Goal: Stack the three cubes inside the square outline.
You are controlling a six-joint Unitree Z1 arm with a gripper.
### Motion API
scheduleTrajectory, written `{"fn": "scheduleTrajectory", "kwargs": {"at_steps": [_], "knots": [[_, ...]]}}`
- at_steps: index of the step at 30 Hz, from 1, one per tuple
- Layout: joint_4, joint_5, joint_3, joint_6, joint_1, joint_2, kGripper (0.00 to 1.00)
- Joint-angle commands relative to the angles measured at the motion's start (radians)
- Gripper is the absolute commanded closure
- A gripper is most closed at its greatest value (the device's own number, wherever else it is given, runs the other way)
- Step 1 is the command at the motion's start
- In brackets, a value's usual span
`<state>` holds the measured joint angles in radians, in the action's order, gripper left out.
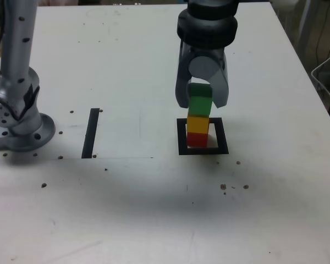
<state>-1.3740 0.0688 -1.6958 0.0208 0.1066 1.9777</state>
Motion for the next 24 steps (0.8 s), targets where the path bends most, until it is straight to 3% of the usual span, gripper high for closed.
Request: {"fn": "scheduleTrajectory", "kwargs": {"at_steps": [1, 3, 9, 11, 24], "knots": [[-0.008, -0.002, -0.005, -0.006, -0.001, 0.001, 0.55], [-0.013, -0.003, -0.009, -0.011, -0.001, 0.001, 0.49], [-0.019, -0.007, -0.014, -0.019, -0.001, 0.002, 0.1], [-0.02, -0.008, -0.012, -0.019, -0.001, 0.002, 0.02], [-0.032, -0.009, -0.007, -0.018, -0.001, 0.003, 0.01]]}}
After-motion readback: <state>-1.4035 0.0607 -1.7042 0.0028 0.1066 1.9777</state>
